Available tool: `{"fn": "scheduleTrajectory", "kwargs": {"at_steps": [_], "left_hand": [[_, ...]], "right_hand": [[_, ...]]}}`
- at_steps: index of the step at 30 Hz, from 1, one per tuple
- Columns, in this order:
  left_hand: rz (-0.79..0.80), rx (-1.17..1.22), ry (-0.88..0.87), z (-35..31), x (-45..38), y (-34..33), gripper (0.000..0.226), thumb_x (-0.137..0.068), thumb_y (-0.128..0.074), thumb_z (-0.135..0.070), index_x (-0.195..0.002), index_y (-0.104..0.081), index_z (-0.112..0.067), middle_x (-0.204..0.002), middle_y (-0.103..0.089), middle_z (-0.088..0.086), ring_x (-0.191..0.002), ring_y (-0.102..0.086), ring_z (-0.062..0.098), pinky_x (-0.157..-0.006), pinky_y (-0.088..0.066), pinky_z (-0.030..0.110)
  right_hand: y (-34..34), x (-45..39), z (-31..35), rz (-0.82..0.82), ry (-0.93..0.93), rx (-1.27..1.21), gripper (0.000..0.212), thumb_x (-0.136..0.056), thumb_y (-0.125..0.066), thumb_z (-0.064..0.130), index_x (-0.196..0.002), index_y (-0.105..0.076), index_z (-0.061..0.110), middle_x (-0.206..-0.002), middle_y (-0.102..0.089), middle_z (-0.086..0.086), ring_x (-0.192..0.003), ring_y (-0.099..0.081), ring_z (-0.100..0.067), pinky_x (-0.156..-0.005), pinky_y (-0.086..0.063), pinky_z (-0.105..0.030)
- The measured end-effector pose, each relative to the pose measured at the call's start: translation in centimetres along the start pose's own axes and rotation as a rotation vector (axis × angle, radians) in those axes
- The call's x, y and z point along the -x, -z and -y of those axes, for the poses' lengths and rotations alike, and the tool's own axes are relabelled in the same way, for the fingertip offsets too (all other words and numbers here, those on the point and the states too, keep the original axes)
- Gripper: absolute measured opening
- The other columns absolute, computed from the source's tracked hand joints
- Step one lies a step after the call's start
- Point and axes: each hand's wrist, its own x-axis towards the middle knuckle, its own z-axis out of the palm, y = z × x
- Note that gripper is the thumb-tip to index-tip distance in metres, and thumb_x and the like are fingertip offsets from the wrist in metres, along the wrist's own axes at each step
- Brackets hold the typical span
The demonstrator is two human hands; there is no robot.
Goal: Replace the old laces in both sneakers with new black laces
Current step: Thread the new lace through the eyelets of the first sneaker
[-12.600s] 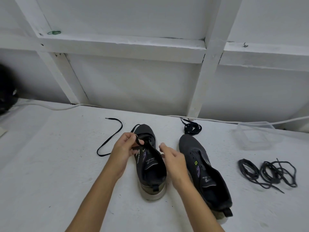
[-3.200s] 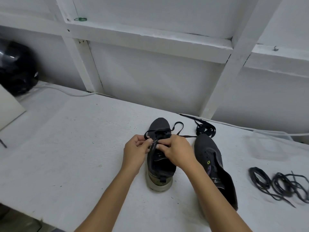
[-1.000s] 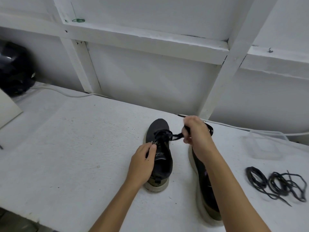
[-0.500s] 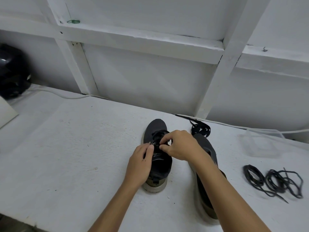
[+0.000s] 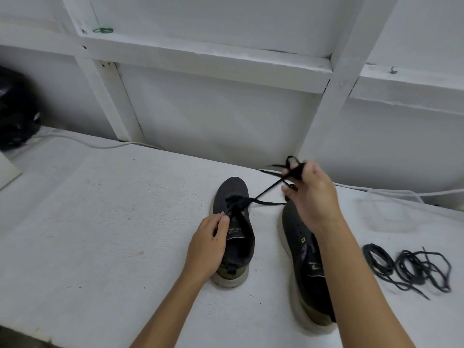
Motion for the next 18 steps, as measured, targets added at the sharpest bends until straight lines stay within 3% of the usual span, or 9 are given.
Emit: {"fn": "scheduleTrajectory", "kwargs": {"at_steps": [2,5,6,8,10,12,15,18], "left_hand": [[0.000,-0.003,-0.002,-0.1,0.1,0.0,0.040,-0.103,-0.039,-0.049,-0.133,-0.058,-0.032,-0.134,-0.053,-0.019,-0.123,-0.048,0.001,-0.107,-0.040,0.029],[0.003,-0.013,-0.003,-0.4,0.1,0.2,0.040,-0.103,-0.042,-0.047,-0.136,-0.057,-0.031,-0.135,-0.052,-0.019,-0.124,-0.047,0.000,-0.106,-0.037,0.024],[0.006,-0.007,0.004,-0.5,0.0,0.3,0.040,-0.102,-0.044,-0.046,-0.136,-0.057,-0.031,-0.135,-0.051,-0.019,-0.124,-0.047,0.000,-0.106,-0.037,0.023],[0.010,0.009,0.018,-0.6,-0.1,0.5,0.039,-0.101,-0.047,-0.046,-0.136,-0.057,-0.031,-0.134,-0.051,-0.020,-0.124,-0.047,0.000,-0.106,-0.038,0.023],[0.002,0.004,0.016,-0.6,0.0,0.4,0.039,-0.101,-0.047,-0.046,-0.136,-0.057,-0.032,-0.133,-0.051,-0.020,-0.123,-0.047,0.000,-0.103,-0.037,0.022],[-0.014,-0.004,0.010,-0.6,0.1,0.2,0.039,-0.101,-0.046,-0.046,-0.136,-0.057,-0.032,-0.134,-0.051,-0.020,-0.122,-0.047,-0.001,-0.100,-0.036,0.020],[-0.028,-0.002,0.010,-0.5,0.1,0.0,0.038,-0.100,-0.046,-0.047,-0.133,-0.059,-0.032,-0.134,-0.053,-0.019,-0.121,-0.048,-0.002,-0.100,-0.036,0.021],[-0.018,-0.016,0.007,-0.6,0.1,0.2,0.040,-0.101,-0.042,-0.048,-0.134,-0.058,-0.032,-0.135,-0.054,-0.018,-0.123,-0.049,0.001,-0.105,-0.040,0.026]], "right_hand": [[0.2,0.0,0.6,0.014,-0.010,-0.139,0.029,-0.111,-0.036,0.021,-0.086,-0.051,0.018,-0.094,-0.068,0.002,-0.092,-0.069,-0.019,-0.074,-0.059,-0.036],[-0.8,0.4,0.3,0.012,-0.175,-0.094,0.025,-0.104,-0.039,0.017,-0.081,-0.048,0.013,-0.070,-0.053,-0.006,-0.057,-0.055,-0.020,-0.064,-0.058,-0.035],[-1.0,0.5,-0.1,-0.017,-0.222,0.060,0.025,-0.102,-0.043,0.018,-0.080,-0.049,0.011,-0.066,-0.048,-0.007,-0.051,-0.047,-0.019,-0.060,-0.054,-0.034],[-0.8,1.0,-1.1,0.009,-0.209,0.603,0.031,-0.100,-0.054,0.034,-0.080,-0.061,0.012,-0.063,-0.052,-0.007,-0.049,-0.046,-0.014,-0.061,-0.048,-0.031],[-0.7,1.7,-2.1,0.178,-0.156,1.069,0.038,-0.090,-0.065,0.057,-0.080,-0.073,0.021,-0.063,-0.063,0.008,-0.052,-0.051,-0.004,-0.061,-0.044,-0.020],[-0.7,2.1,-2.4,0.322,-0.195,1.249,0.038,-0.087,-0.069,0.060,-0.079,-0.077,0.024,-0.064,-0.065,0.014,-0.056,-0.054,-0.001,-0.058,-0.041,-0.016],[-0.8,2.1,-2.0,0.431,-0.203,1.289,0.035,-0.096,-0.064,0.046,-0.076,-0.074,0.018,-0.058,-0.058,0.010,-0.052,-0.049,-0.007,-0.057,-0.042,-0.021],[-1.6,2.4,-0.9,0.415,-0.071,1.060,0.034,-0.102,-0.058,0.037,-0.081,-0.071,0.013,-0.050,-0.046,0.014,-0.048,-0.038,-0.005,-0.050,-0.033,-0.016]]}}
